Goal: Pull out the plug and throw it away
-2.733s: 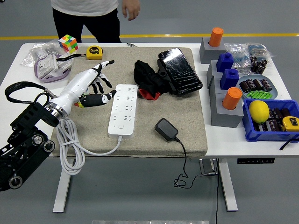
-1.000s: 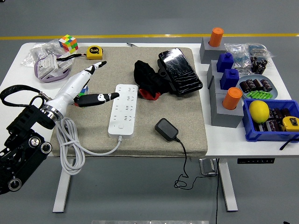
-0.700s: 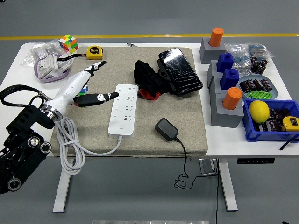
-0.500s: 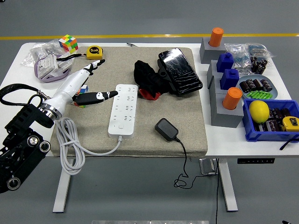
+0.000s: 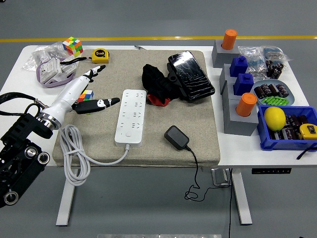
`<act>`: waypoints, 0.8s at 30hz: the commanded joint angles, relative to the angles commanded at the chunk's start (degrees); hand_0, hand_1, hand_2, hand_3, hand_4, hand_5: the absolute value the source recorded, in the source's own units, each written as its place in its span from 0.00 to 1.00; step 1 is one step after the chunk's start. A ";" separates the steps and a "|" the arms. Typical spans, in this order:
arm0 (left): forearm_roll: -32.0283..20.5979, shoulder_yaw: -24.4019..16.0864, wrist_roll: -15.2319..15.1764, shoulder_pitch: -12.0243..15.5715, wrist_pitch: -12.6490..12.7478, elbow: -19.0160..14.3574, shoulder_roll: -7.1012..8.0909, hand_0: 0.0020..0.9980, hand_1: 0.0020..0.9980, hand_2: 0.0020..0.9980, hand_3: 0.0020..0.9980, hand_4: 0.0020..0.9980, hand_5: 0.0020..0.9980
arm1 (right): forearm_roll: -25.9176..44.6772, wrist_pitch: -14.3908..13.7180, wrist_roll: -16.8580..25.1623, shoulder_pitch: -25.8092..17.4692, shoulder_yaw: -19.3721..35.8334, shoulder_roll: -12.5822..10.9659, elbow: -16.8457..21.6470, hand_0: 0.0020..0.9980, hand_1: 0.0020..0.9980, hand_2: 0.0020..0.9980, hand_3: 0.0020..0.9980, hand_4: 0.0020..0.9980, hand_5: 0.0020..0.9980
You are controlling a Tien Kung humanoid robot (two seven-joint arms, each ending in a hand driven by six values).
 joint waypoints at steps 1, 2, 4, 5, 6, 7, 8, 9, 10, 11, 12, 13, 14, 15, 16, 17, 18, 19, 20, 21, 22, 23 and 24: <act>0.00 -0.03 -0.02 -0.09 0.04 -0.04 -0.02 0.80 0.93 0.96 1.00 1.00 0.71 | 0.01 0.02 0.00 -0.01 0.10 0.03 0.00 0.63 0.67 0.69 0.63 0.99 0.56; 0.00 -0.03 -0.02 -0.16 0.03 -0.08 -0.04 0.80 0.93 0.96 1.00 1.00 0.71 | 0.03 0.01 0.00 -0.02 0.17 0.04 0.02 0.63 0.67 0.69 0.63 0.99 0.56; 0.01 0.10 -0.06 -0.22 0.08 -0.16 -0.01 0.80 0.93 0.96 1.00 1.00 0.71 | 0.02 0.02 -0.02 0.00 0.32 0.01 0.03 0.63 0.67 0.69 0.63 0.99 0.56; 0.04 0.22 -0.05 -0.24 0.06 -0.16 0.01 0.80 0.93 0.96 1.00 1.00 0.71 | 0.01 0.02 -0.02 0.00 0.39 -0.02 0.03 0.63 0.67 0.69 0.63 0.99 0.56; 0.05 0.31 -0.04 -0.25 0.06 -0.15 0.03 0.80 0.93 0.96 1.00 1.00 0.71 | 0.01 0.01 -0.03 0.00 0.45 -0.03 0.03 0.63 0.67 0.69 0.63 0.99 0.56; 0.09 0.41 -0.01 -0.25 0.04 -0.10 0.04 0.80 0.93 0.96 1.00 1.00 0.71 | 0.01 0.04 -0.04 -0.01 0.49 -0.04 0.04 0.63 0.67 0.69 0.63 0.99 0.56; 0.13 0.44 0.02 -0.25 0.03 -0.08 0.05 0.80 0.93 0.96 1.00 1.00 0.71 | 0.03 0.03 -0.02 -0.01 0.56 -0.04 0.08 0.63 0.67 0.69 0.63 0.99 0.56; 0.14 0.45 0.02 -0.24 0.03 -0.08 0.05 0.80 0.93 0.96 1.00 1.00 0.71 | 0.04 0.03 -0.01 0.00 0.60 -0.03 0.09 0.63 0.67 0.69 0.63 0.99 0.56; 0.15 0.42 0.00 -0.23 0.05 -0.09 0.07 0.80 0.93 0.96 1.00 1.00 0.71 | 0.04 0.04 -0.01 0.01 0.67 -0.01 0.09 0.63 0.67 0.69 0.63 0.99 0.56; 0.17 0.40 0.00 -0.24 0.07 -0.11 0.08 0.80 0.93 0.96 1.00 1.00 0.71 | 0.04 0.05 -0.01 0.02 0.70 0.02 0.08 0.63 0.67 0.69 0.63 0.99 0.56; 0.22 0.40 0.02 -0.30 0.19 -0.12 0.08 0.80 0.93 0.96 1.00 1.00 0.71 | 0.05 0.07 0.00 0.01 0.66 0.04 0.09 0.63 0.67 0.69 0.63 0.99 0.56; 0.27 0.37 0.04 -0.38 0.32 -0.14 0.07 0.80 0.93 0.96 1.00 1.00 0.71 | 0.07 0.08 0.01 0.01 0.65 0.07 0.11 0.63 0.67 0.69 0.63 0.99 0.56; 0.28 0.32 0.05 -0.46 0.41 -0.15 0.08 0.80 0.93 0.96 1.00 1.00 0.71 | 0.08 0.07 0.02 0.03 0.66 0.09 0.12 0.63 0.67 0.69 0.63 0.99 0.56; 0.27 0.28 0.04 -0.54 0.46 -0.16 0.08 0.80 0.93 0.96 1.00 1.00 0.71 | 0.09 0.08 0.02 0.05 0.66 0.11 0.12 0.63 0.67 0.69 0.63 0.99 0.56; 0.23 0.30 0.04 -0.67 0.46 -0.18 0.10 0.80 0.93 0.96 1.00 1.00 0.71 | 0.07 0.09 0.02 0.07 0.74 0.13 0.11 0.63 0.67 0.69 0.63 0.99 0.56; 0.20 0.34 0.00 -0.76 0.47 -0.21 0.15 0.80 0.93 0.96 1.00 1.00 0.71 | 0.03 0.07 0.02 0.08 0.83 0.16 0.09 0.63 0.67 0.69 0.63 0.99 0.56; 0.21 0.37 -0.03 -0.83 0.46 -0.24 0.20 0.80 0.93 0.96 1.00 1.00 0.71 | 0.04 0.07 0.02 0.08 0.88 0.17 0.08 0.63 0.67 0.69 0.63 0.99 0.56; 0.19 0.38 -0.03 -0.88 0.45 -0.24 0.24 0.80 0.93 0.96 1.00 1.00 0.71 | 0.04 0.08 0.01 0.09 0.91 0.17 0.07 0.63 0.67 0.69 0.63 0.99 0.56; 0.18 0.36 -0.03 -0.94 0.43 -0.23 0.28 0.80 0.93 0.96 1.00 1.00 0.71 | 0.01 0.08 0.01 0.09 0.94 0.16 0.06 0.63 0.67 0.69 0.63 0.99 0.56; 0.21 0.35 -0.02 -0.98 0.44 -0.21 0.31 0.80 0.93 0.96 1.00 1.00 0.72 | -0.02 0.08 0.01 0.10 0.99 0.15 0.06 0.63 0.67 0.69 0.64 0.99 0.56; 0.20 0.33 -0.02 -1.01 0.47 -0.21 0.34 0.80 0.93 0.96 1.00 1.00 0.72 | 0.00 0.08 0.00 0.10 1.01 0.14 0.07 0.63 0.67 0.69 0.64 0.99 0.56; 0.21 0.37 -0.01 -1.05 0.52 -0.21 0.36 0.80 0.93 0.96 1.00 1.00 0.72 | 0.03 0.08 0.01 0.09 1.02 0.12 0.10 0.63 0.67 0.69 0.64 0.99 0.56; 0.25 0.42 0.02 -1.08 0.53 -0.19 0.36 0.80 0.93 0.96 1.00 1.00 0.72 | 0.02 0.07 0.00 0.08 1.03 0.11 0.11 0.63 0.67 0.69 0.64 0.99 0.56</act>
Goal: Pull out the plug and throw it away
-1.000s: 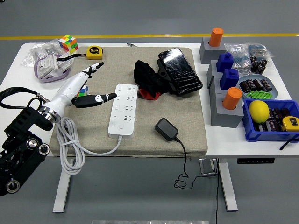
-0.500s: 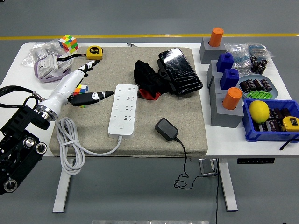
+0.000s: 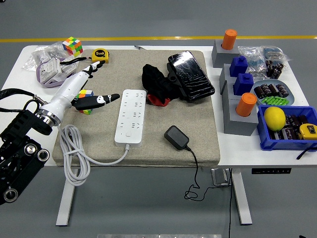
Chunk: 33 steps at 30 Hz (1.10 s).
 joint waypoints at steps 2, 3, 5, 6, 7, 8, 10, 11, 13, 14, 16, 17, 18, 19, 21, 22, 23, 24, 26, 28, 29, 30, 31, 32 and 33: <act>0.07 0.08 0.05 -0.03 -0.04 0.07 -0.02 0.80 0.93 0.96 1.00 1.00 0.72 | 0.01 0.00 0.00 -0.01 0.00 -0.03 0.00 0.63 0.67 0.69 0.64 0.99 0.56; 0.08 0.12 0.04 -0.02 -0.05 0.06 -0.01 0.80 0.93 0.96 1.00 1.00 0.72 | -0.01 0.00 0.00 -0.02 0.01 -0.02 0.01 0.63 0.67 0.69 0.63 0.99 0.56; 0.09 0.18 0.01 -0.02 -0.03 0.01 0.01 0.80 0.93 0.96 1.00 1.00 0.72 | 0.02 -0.01 0.01 -0.03 -0.01 0.00 0.05 0.63 0.67 0.69 0.63 0.99 0.56; 0.09 0.19 0.00 -0.02 -0.03 -0.02 0.01 0.80 0.93 0.96 1.00 1.00 0.72 | 0.04 0.00 0.01 -0.04 -0.03 0.01 0.06 0.63 0.67 0.69 0.63 0.99 0.56; 0.06 0.21 0.00 -0.03 -0.05 -0.03 0.03 0.80 0.93 0.96 1.00 1.00 0.72 | 0.05 0.00 0.01 -0.05 -0.05 0.02 0.06 0.63 0.67 0.69 0.63 0.99 0.56; 0.04 0.24 0.00 -0.06 -0.08 -0.04 0.06 0.80 0.93 0.96 1.00 1.00 0.72 | 0.05 -0.01 0.02 -0.05 -0.04 0.03 0.07 0.63 0.67 0.69 0.63 0.99 0.56; 0.01 0.27 -0.02 -0.09 -0.12 -0.06 0.08 0.79 0.93 0.96 1.00 1.00 0.72 | 0.07 0.00 0.02 -0.08 -0.09 0.05 0.06 0.63 0.67 0.69 0.64 0.99 0.56; -0.04 0.29 -0.01 -0.08 -0.15 -0.08 0.09 0.79 0.93 0.96 1.00 1.00 0.72 | 0.07 0.01 0.03 -0.11 -0.12 0.06 0.06 0.63 0.67 0.69 0.64 0.99 0.56; -0.07 0.23 0.02 -0.11 -0.21 -0.01 0.06 0.79 0.93 0.96 1.00 1.00 0.72 | 0.08 0.02 0.02 -0.09 -0.19 0.05 0.04 0.63 0.67 0.69 0.64 0.99 0.56; -0.04 0.21 0.08 -0.12 -0.27 0.05 0.02 0.79 0.93 0.96 1.00 1.00 0.72 | 0.06 0.02 0.02 -0.06 -0.16 0.04 0.05 0.63 0.67 0.69 0.64 0.99 0.56; -0.02 0.27 0.08 -0.07 -0.28 0.06 0.03 0.79 0.93 0.96 1.00 1.00 0.72 | 0.08 -0.01 0.03 -0.04 -0.06 0.05 0.07 0.63 0.67 0.69 0.63 0.99 0.56; 0.01 0.31 0.08 -0.06 -0.28 0.06 0.05 0.79 0.93 0.96 1.00 1.00 0.72 | 0.11 0.00 0.03 -0.04 -0.07 0.05 0.07 0.63 0.67 0.69 0.63 0.99 0.56; 0.01 0.33 0.09 -0.09 -0.32 0.08 0.07 0.79 0.93 0.96 1.00 1.00 0.72 | 0.06 -0.01 0.03 -0.01 -0.06 0.04 0.06 0.63 0.67 0.69 0.63 0.99 0.56; 0.02 0.32 0.07 -0.11 -0.33 0.08 0.09 0.79 0.93 0.96 1.00 1.00 0.72 | 0.05 -0.01 0.02 0.00 -0.03 0.04 0.05 0.63 0.67 0.69 0.63 0.99 0.56; -0.02 0.26 0.04 -0.13 -0.31 0.06 0.10 0.80 0.93 0.96 1.00 1.00 0.72 | 0.10 0.00 0.02 -0.01 -0.05 0.04 0.06 0.63 0.67 0.69 0.63 0.99 0.56; -0.05 0.18 0.02 -0.17 -0.30 0.04 0.07 0.80 0.93 0.96 1.00 1.00 0.72 | 0.10 0.01 0.03 -0.04 -0.08 0.03 0.07 0.63 0.67 0.69 0.63 0.99 0.56; -0.08 0.11 0.03 -0.20 -0.33 0.02 0.04 0.80 0.93 0.96 1.00 1.00 0.72 | 0.08 0.00 0.02 -0.05 -0.08 0.03 0.04 0.63 0.67 0.69 0.63 0.99 0.56; -0.10 0.07 0.03 -0.20 -0.34 -0.01 0.01 0.80 0.93 0.96 1.00 1.00 0.72 | 0.09 0.00 0.02 -0.05 -0.08 0.03 0.02 0.63 0.67 0.69 0.63 0.99 0.56; -0.12 0.03 0.03 -0.15 -0.37 -0.03 -0.05 0.80 0.93 0.96 1.00 1.00 0.72 | 0.14 -0.03 0.05 -0.05 -0.12 0.05 0.07 0.63 0.67 0.69 0.63 0.99 0.56; -0.09 0.07 0.06 -0.08 -0.42 -0.01 -0.09 0.80 0.93 0.96 1.00 1.00 0.72 | 0.23 -0.02 0.06 -0.06 -0.20 0.07 0.12 0.63 0.67 0.69 0.63 0.99 0.56; -0.06 0.12 0.06 -0.03 -0.45 0.01 -0.09 0.80 0.93 0.96 1.00 1.00 0.72 | 0.21 -0.03 0.06 -0.06 -0.20 0.09 0.11 0.63 0.67 0.69 0.63 0.99 0.56; -0.04 0.15 0.07 0.02 -0.47 0.04 -0.09 0.80 0.93 0.96 1.00 1.00 0.72 | 0.21 -0.02 0.05 -0.08 -0.21 0.10 0.10 0.63 0.67 0.69 0.63 0.99 0.56; -0.03 0.16 0.08 0.04 -0.48 0.05 -0.09 0.80 0.93 0.96 1.00 1.00 0.72 | 0.22 -0.01 0.05 -0.09 -0.22 0.11 0.10 0.63 0.67 0.69 0.63 0.99 0.56; -0.03 0.16 0.08 0.05 -0.49 0.05 -0.08 0.80 0.93 0.96 1.00 1.00 0.72 | 0.21 0.00 0.04 -0.11 -0.23 0.10 0.09 0.63 0.67 0.69 0.63 0.99 0.56; -0.04 0.15 0.07 0.03 -0.50 0.03 -0.08 0.80 0.93 0.96 1.00 1.00 0.72 | 0.18 -0.01 0.04 -0.14 -0.22 0.10 0.07 0.63 0.67 0.69 0.63 0.99 0.56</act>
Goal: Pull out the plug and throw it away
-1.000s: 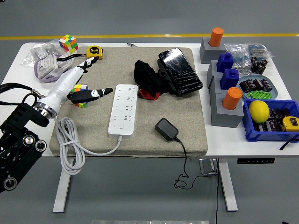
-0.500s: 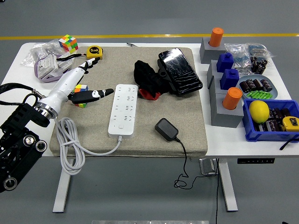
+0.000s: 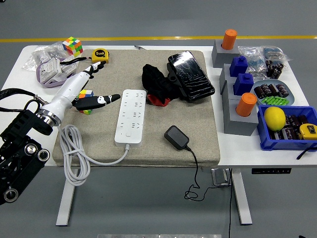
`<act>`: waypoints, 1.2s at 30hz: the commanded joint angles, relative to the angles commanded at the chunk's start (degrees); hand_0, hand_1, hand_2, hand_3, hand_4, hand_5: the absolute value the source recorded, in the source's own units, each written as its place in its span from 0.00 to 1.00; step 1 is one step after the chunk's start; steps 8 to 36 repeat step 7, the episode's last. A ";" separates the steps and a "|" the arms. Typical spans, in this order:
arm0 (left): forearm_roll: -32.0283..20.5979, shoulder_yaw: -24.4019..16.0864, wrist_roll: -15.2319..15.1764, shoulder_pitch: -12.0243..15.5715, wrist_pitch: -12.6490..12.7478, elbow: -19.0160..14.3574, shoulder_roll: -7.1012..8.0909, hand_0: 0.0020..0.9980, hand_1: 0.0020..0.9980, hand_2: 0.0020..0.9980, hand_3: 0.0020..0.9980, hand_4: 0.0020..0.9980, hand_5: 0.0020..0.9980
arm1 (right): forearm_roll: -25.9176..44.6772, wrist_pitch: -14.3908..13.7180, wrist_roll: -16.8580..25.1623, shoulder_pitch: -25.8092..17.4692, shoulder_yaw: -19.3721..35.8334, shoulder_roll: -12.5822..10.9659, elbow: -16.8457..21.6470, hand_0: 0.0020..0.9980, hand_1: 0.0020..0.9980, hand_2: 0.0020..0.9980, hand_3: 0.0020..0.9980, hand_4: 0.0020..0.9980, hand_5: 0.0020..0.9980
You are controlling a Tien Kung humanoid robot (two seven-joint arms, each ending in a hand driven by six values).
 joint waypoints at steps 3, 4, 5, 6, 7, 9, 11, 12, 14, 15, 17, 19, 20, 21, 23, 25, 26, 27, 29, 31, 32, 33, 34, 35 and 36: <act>-0.07 -0.10 -0.04 -0.04 -0.02 -0.07 0.00 0.80 0.93 0.96 1.00 1.00 0.72 | -0.01 -0.01 -0.01 -0.06 -0.05 -0.07 -0.01 0.63 0.67 0.69 0.63 0.99 0.56; -0.06 -0.13 -0.03 -0.07 -0.03 -0.06 -0.01 0.80 0.93 0.96 1.00 1.00 0.72 | -0.02 -0.02 -0.02 -0.04 -0.04 -0.10 -0.01 0.63 0.67 0.69 0.63 0.99 0.56; -0.07 -0.10 -0.03 -0.08 -0.03 -0.06 0.02 0.80 0.93 0.96 1.00 1.00 0.72 | -0.02 -0.04 -0.01 -0.02 0.01 -0.09 -0.01 0.63 0.67 0.69 0.63 0.99 0.56; -0.08 -0.07 -0.04 -0.09 -0.03 -0.07 0.06 0.80 0.93 0.96 1.00 1.00 0.72 | -0.01 -0.05 -0.02 0.00 0.01 -0.08 0.00 0.63 0.67 0.69 0.63 0.99 0.56; -0.05 -0.05 -0.03 -0.10 -0.04 -0.06 0.08 0.80 0.93 0.96 1.00 1.00 0.72 | 0.03 -0.03 -0.01 0.01 -0.06 -0.08 0.02 0.63 0.67 0.69 0.63 0.99 0.56; -0.05 -0.05 -0.03 -0.10 -0.04 -0.06 0.08 0.80 0.93 0.96 1.00 1.00 0.72 | 0.03 -0.03 -0.01 0.01 -0.06 -0.08 0.02 0.63 0.67 0.69 0.63 0.99 0.56; -0.05 -0.05 -0.03 -0.10 -0.04 -0.06 0.08 0.80 0.93 0.96 1.00 1.00 0.72 | 0.03 -0.03 -0.01 0.01 -0.06 -0.08 0.02 0.63 0.67 0.69 0.63 0.99 0.56; -0.05 -0.05 -0.03 -0.10 -0.04 -0.06 0.08 0.80 0.93 0.96 1.00 1.00 0.72 | 0.03 -0.03 -0.01 0.01 -0.06 -0.08 0.02 0.63 0.67 0.69 0.63 0.99 0.56; -0.05 -0.05 -0.03 -0.10 -0.04 -0.06 0.08 0.80 0.93 0.96 1.00 1.00 0.72 | 0.03 -0.03 -0.01 0.01 -0.06 -0.08 0.02 0.63 0.67 0.69 0.63 0.99 0.56; -0.05 -0.05 -0.03 -0.10 -0.04 -0.06 0.08 0.80 0.93 0.96 1.00 1.00 0.72 | 0.03 -0.03 -0.01 0.01 -0.06 -0.08 0.02 0.63 0.67 0.69 0.63 0.99 0.56; -0.05 -0.05 -0.03 -0.10 -0.04 -0.06 0.08 0.80 0.93 0.96 1.00 1.00 0.72 | 0.03 -0.03 -0.01 0.01 -0.06 -0.08 0.02 0.63 0.67 0.69 0.63 0.99 0.56; -0.05 -0.05 -0.03 -0.10 -0.04 -0.06 0.08 0.80 0.93 0.96 1.00 1.00 0.72 | 0.03 -0.03 -0.01 0.01 -0.06 -0.08 0.02 0.63 0.67 0.69 0.63 0.99 0.56; -0.05 -0.05 -0.03 -0.10 -0.04 -0.06 0.08 0.80 0.93 0.96 1.00 1.00 0.72 | 0.03 -0.03 -0.01 0.01 -0.06 -0.08 0.02 0.63 0.67 0.69 0.63 0.99 0.56; -0.05 -0.05 -0.03 -0.10 -0.04 -0.06 0.08 0.80 0.93 0.96 1.00 1.00 0.72 | 0.03 -0.03 -0.01 0.01 -0.06 -0.08 0.02 0.63 0.67 0.69 0.63 0.99 0.56; -0.05 -0.05 -0.03 -0.10 -0.04 -0.06 0.08 0.80 0.93 0.96 1.00 1.00 0.72 | 0.03 -0.03 -0.01 0.01 -0.06 -0.08 0.02 0.63 0.67 0.69 0.63 0.99 0.56; -0.05 -0.05 -0.03 -0.10 -0.04 -0.06 0.08 0.80 0.93 0.96 1.00 1.00 0.72 | 0.03 -0.03 -0.01 0.01 -0.06 -0.08 0.02 0.63 0.67 0.69 0.63 0.99 0.56; -0.05 -0.05 -0.03 -0.10 -0.04 -0.06 0.08 0.80 0.93 0.96 1.00 1.00 0.72 | 0.03 -0.03 -0.01 0.01 -0.06 -0.08 0.02 0.63 0.67 0.69 0.63 0.99 0.56; -0.05 -0.05 -0.03 -0.10 -0.04 -0.06 0.08 0.80 0.93 0.96 1.00 1.00 0.72 | 0.03 -0.03 -0.01 0.01 -0.06 -0.08 0.02 0.63 0.67 0.69 0.63 0.99 0.56; -0.05 -0.05 -0.03 -0.10 -0.04 -0.06 0.08 0.80 0.93 0.96 1.00 1.00 0.72 | 0.03 -0.03 -0.01 0.01 -0.06 -0.08 0.02 0.63 0.67 0.69 0.63 0.99 0.56; -0.05 -0.05 -0.03 -0.10 -0.04 -0.06 0.08 0.80 0.93 0.96 1.00 1.00 0.72 | 0.03 -0.03 -0.01 0.01 -0.06 -0.08 0.02 0.63 0.67 0.69 0.63 0.99 0.56; -0.05 -0.05 -0.03 -0.10 -0.04 -0.06 0.08 0.80 0.93 0.96 1.00 1.00 0.72 | 0.03 -0.03 -0.01 0.01 -0.06 -0.08 0.02 0.63 0.67 0.69 0.63 0.99 0.56; -0.05 -0.05 -0.03 -0.10 -0.04 -0.06 0.08 0.80 0.93 0.96 1.00 1.00 0.72 | 0.03 -0.03 -0.01 0.01 -0.06 -0.08 0.02 0.63 0.67 0.69 0.63 0.99 0.56; -0.05 -0.05 -0.03 -0.10 -0.04 -0.06 0.08 0.80 0.93 0.96 1.00 1.00 0.72 | 0.03 -0.03 -0.01 0.01 -0.06 -0.08 0.02 0.63 0.67 0.69 0.63 0.99 0.56; -0.05 -0.05 -0.03 -0.10 -0.04 -0.06 0.08 0.80 0.93 0.96 1.00 1.00 0.72 | 0.03 -0.03 -0.01 0.01 -0.06 -0.08 0.02 0.63 0.67 0.69 0.63 0.99 0.56; -0.05 -0.05 -0.03 -0.10 -0.04 -0.06 0.08 0.80 0.93 0.96 1.00 1.00 0.72 | 0.03 -0.03 -0.01 0.01 -0.06 -0.08 0.02 0.63 0.67 0.69 0.63 0.99 0.56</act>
